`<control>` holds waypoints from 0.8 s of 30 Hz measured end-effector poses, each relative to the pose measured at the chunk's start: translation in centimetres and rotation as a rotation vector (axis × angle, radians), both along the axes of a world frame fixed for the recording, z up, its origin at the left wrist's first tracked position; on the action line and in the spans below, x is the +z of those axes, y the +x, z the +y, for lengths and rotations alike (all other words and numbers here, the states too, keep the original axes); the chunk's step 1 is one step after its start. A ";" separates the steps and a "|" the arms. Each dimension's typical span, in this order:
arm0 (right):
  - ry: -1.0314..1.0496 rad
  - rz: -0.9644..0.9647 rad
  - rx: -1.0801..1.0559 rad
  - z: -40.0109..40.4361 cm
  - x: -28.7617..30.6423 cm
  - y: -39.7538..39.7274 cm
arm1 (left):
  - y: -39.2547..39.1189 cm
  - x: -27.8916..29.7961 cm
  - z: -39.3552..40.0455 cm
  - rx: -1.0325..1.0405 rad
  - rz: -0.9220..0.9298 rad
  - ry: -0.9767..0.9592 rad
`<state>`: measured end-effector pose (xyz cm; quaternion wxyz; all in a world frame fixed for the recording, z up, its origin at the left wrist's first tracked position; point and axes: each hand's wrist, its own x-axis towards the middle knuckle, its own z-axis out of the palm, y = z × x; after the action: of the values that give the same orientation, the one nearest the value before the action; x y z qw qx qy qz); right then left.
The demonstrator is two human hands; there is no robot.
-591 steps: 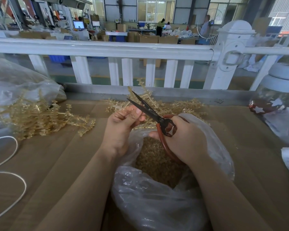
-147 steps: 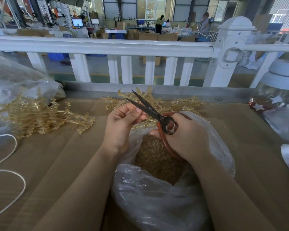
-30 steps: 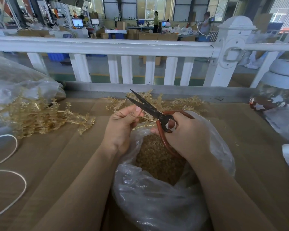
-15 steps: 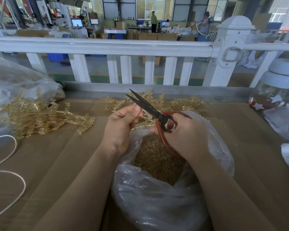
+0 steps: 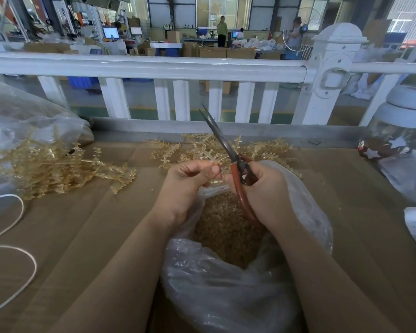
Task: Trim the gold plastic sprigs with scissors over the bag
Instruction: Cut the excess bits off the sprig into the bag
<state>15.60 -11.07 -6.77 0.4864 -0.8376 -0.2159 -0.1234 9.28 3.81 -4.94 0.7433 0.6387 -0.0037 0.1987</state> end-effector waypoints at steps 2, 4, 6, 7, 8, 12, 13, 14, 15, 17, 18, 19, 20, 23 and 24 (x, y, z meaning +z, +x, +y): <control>0.015 -0.015 0.017 0.0 0.0 0.0 | -0.1 0.0 -0.1 -0.020 -0.007 -0.050; 0.016 -0.032 0.025 0.0 0.1 0.0 | -0.1 0.1 0.1 -0.015 -0.009 -0.090; 0.000 -0.049 0.039 -0.1 0.1 -0.1 | 0.0 0.1 0.5 0.005 0.002 -0.079; -0.012 -0.049 0.044 -0.1 0.2 -0.1 | 0.1 0.0 0.7 0.014 0.010 -0.059; -0.022 -0.049 0.044 -0.1 0.2 -0.1 | 0.1 0.0 0.8 0.022 0.015 -0.038; -0.064 -0.020 -0.021 -0.1 0.3 -0.3 | 0.1 -0.2 0.9 0.049 0.012 -0.032; -0.082 -0.031 -0.037 -0.1 0.2 -0.3 | 0.1 -0.2 1.0 0.054 -0.001 -0.057; -0.103 -0.051 -0.045 -0.2 0.2 -0.3 | 0.1 -0.3 1.0 0.057 -0.016 -0.082; -0.144 -0.082 -0.051 -0.3 0.2 -0.3 | 0.1 -0.2 1.1 0.060 -0.033 -0.097; -0.239 -0.159 -0.057 -0.4 0.4 -0.5 | 0.0 -0.1 1.2 0.055 -0.080 -0.112; -0.281 -0.183 -0.058 -0.5 0.5 -0.6 | -0.1 -0.1 1.1 0.053 -0.102 -0.122; -0.311 -0.200 -0.056 -0.5 0.6 -0.7 | -0.1 0.0 1.1 0.056 -0.116 -0.128; -0.331 -0.214 -0.059 -0.5 0.6 -0.7 | -0.1 -0.1 1.1 0.065 -0.123 -0.127; -0.351 -0.236 -0.071 -0.5 0.6 -0.7 | 0.0 -0.2 1.1 0.072 -0.127 -0.093; -0.360 -0.239 -0.073 -0.5 0.7 -0.8 | 0.0 -0.2 1.2 0.065 -0.129 -0.083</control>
<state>14.84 -11.59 -6.12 0.2950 -0.8976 -0.2603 -0.1987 9.32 4.97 -5.13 0.7605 0.5931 -0.0227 0.2633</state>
